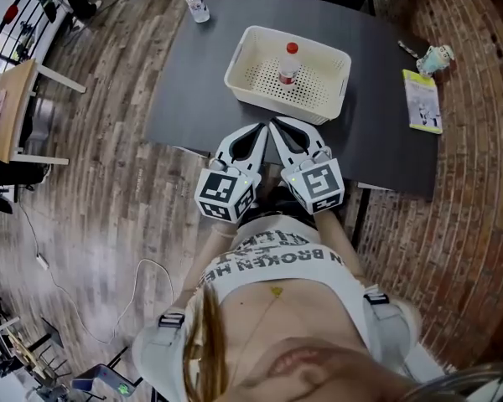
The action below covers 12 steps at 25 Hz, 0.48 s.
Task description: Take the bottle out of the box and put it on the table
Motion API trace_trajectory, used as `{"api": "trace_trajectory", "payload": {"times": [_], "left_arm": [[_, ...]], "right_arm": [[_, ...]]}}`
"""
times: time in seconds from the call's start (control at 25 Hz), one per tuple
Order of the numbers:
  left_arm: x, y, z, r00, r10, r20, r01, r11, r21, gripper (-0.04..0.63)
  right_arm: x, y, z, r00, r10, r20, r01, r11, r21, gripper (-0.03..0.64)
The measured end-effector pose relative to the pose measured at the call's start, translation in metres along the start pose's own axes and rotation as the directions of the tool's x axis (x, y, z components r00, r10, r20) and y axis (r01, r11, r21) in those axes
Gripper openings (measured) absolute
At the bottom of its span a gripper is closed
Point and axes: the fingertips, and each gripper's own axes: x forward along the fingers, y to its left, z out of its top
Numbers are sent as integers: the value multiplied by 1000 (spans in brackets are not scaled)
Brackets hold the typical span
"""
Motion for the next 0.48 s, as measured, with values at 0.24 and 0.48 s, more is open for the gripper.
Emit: {"api": "trace_trajectory", "payload": {"times": [0.24, 0.48], "left_arm": [[26, 4, -3, 999, 33, -10, -33, 999, -21, 5], [51, 2, -3, 998, 56, -6, -56, 998, -20, 5]], "right_arm": [[8, -26, -6, 1000, 24, -16, -24, 1000, 5, 9], [9, -52, -12, 999, 39, -16, -39, 999, 7, 9]]}}
